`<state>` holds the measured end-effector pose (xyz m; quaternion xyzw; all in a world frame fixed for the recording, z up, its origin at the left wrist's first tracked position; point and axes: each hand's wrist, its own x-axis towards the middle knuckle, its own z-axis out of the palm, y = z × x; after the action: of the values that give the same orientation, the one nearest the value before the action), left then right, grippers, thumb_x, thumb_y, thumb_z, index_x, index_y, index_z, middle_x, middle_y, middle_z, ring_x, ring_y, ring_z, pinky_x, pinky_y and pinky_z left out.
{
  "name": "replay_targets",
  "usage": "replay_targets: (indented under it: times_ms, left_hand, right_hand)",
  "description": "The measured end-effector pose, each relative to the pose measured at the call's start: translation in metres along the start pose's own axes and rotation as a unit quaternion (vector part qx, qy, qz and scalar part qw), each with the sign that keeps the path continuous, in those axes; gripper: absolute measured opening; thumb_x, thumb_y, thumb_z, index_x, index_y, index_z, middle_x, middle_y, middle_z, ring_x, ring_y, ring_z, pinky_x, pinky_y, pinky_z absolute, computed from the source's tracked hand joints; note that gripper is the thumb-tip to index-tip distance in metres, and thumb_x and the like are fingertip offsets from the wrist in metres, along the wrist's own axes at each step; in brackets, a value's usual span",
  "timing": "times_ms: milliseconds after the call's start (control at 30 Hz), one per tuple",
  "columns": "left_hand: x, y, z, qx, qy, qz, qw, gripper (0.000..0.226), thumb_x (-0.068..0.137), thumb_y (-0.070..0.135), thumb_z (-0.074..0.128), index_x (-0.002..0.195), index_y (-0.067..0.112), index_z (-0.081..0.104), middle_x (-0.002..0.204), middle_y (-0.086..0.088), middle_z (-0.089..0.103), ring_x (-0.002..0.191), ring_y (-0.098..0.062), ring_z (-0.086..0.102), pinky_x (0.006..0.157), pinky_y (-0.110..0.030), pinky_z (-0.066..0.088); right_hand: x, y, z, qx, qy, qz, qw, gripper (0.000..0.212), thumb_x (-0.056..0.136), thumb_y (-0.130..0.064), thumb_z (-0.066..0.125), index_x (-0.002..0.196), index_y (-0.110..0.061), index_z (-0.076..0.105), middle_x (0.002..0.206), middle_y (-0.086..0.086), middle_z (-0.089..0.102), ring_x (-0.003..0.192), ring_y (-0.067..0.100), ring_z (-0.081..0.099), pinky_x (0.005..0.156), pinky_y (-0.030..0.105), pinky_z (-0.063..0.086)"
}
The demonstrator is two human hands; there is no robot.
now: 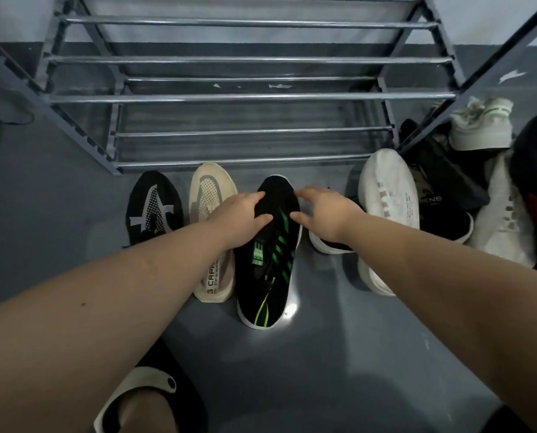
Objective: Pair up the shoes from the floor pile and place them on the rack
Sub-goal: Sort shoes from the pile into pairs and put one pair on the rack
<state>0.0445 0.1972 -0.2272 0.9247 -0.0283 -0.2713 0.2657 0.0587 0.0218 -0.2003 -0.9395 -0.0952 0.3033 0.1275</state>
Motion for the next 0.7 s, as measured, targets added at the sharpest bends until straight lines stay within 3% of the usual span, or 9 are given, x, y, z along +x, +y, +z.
replay_targets:
  times_ms: [133,267,467,567,700]
  left_hand:
    - [-0.001,0.033,0.008,0.127,-0.024,0.099,0.987,0.067,0.097,0.043,0.039,0.152,0.017,0.011,0.159,-0.005,0.012,0.147,-0.020,0.010,0.118,-0.031,0.009]
    - [-0.012,0.077,0.019,0.155,-0.076,0.156,0.973,0.067,0.097,0.045,0.038,0.152,0.018,0.010,0.160,-0.005,0.004,0.147,-0.020,0.004,0.119,-0.031,0.005]
    - [-0.036,0.125,0.021,0.215,-0.130,0.172,0.953,0.069,0.096,0.051,0.036,0.152,0.022,0.008,0.160,-0.002,0.000,0.147,-0.019,0.003,0.119,-0.033,0.008]
    - [-0.034,0.142,0.019,0.263,-0.136,0.164,0.941,0.070,0.096,0.051,0.036,0.152,0.019,0.010,0.160,-0.005,0.004,0.147,-0.022,0.008,0.119,-0.035,0.013]
    - [-0.023,0.153,0.035,0.236,-0.132,0.131,0.954,0.069,0.094,0.052,0.039,0.150,0.016,0.019,0.156,-0.007,0.020,0.142,-0.025,0.023,0.115,-0.039,0.025]
  right_hand:
    - [-0.037,0.032,-0.021,-0.134,-0.020,0.004,0.991,0.061,0.096,-0.045,0.043,0.150,-0.023,0.023,0.157,0.004,0.020,0.142,0.027,0.024,0.115,0.039,0.025]
    - [-0.084,0.081,-0.029,-0.105,-0.020,0.070,0.992,0.068,0.095,-0.047,0.044,0.152,-0.022,0.015,0.160,0.004,0.010,0.145,0.027,0.018,0.115,0.040,0.024]
    - [-0.127,0.130,-0.012,-0.008,0.004,0.164,0.986,0.078,0.092,-0.053,0.046,0.153,-0.021,0.009,0.158,0.007,0.016,0.143,0.027,0.025,0.113,0.037,0.028]
    - [-0.128,0.131,-0.009,0.019,0.002,0.157,0.987,0.079,0.092,-0.051,0.048,0.153,-0.021,0.008,0.155,0.007,0.023,0.138,0.027,0.034,0.108,0.036,0.033]
    - [-0.128,0.125,-0.009,0.037,-0.021,0.135,0.990,0.078,0.092,-0.050,0.048,0.152,-0.020,0.008,0.154,0.009,0.024,0.135,0.028,0.038,0.106,0.039,0.037]
